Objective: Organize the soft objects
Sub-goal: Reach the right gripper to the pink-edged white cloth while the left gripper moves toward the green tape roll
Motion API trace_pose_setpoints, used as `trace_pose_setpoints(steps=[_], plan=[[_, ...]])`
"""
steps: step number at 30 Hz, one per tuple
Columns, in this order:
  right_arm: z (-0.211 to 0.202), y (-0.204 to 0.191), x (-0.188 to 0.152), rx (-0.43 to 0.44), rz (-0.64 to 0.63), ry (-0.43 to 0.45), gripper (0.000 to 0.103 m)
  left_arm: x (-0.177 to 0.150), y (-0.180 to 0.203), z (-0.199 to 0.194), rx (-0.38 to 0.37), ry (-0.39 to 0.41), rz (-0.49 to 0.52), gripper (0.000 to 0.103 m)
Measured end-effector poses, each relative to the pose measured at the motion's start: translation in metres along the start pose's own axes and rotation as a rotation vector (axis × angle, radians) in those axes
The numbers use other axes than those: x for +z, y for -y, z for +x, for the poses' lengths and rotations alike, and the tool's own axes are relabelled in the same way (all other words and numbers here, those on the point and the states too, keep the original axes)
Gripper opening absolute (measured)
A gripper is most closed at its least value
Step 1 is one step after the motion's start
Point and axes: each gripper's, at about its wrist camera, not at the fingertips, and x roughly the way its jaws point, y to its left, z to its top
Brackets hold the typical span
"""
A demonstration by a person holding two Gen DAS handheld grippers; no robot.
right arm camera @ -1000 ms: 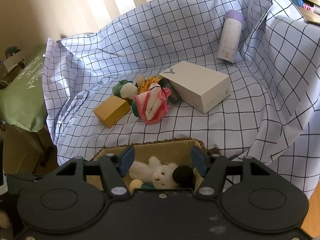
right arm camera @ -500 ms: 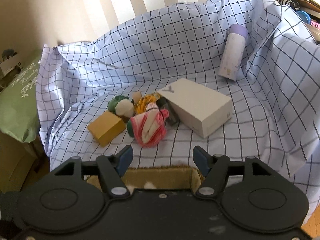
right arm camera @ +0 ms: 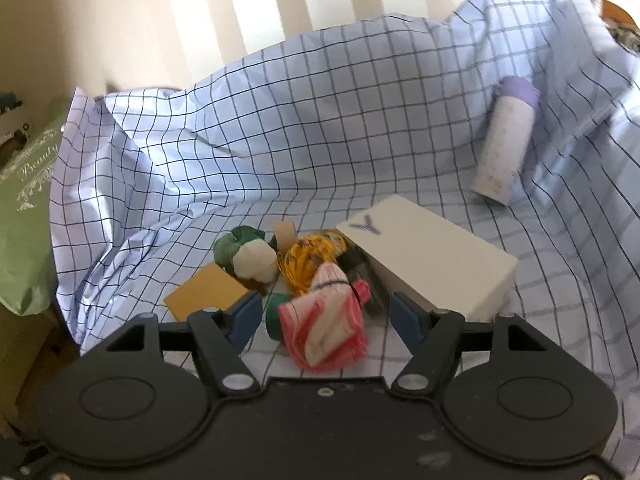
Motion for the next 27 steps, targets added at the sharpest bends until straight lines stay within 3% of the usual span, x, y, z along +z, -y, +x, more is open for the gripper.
trace_pose_setpoints(steps=[9, 17, 21, 27], plan=[[0.046, -0.023, 0.000, -0.084, -0.110, -0.026, 0.072, -0.001, -0.009, 0.008, -0.002, -0.026, -0.027, 0.069], [0.063, -0.005, -0.009, -0.207, -0.122, -0.125, 0.072, 0.001, -0.016, 0.013, -0.014, -0.032, -0.047, 0.069], [0.051, -0.001, -0.009, -0.192, -0.091, -0.095, 0.073, 0.002, -0.018, 0.014, -0.031, -0.032, -0.053, 0.069], [0.060, -0.022, -0.005, -0.158, -0.157, -0.069, 0.074, 0.002, -0.019, 0.014, -0.044, -0.031, -0.058, 0.069]])
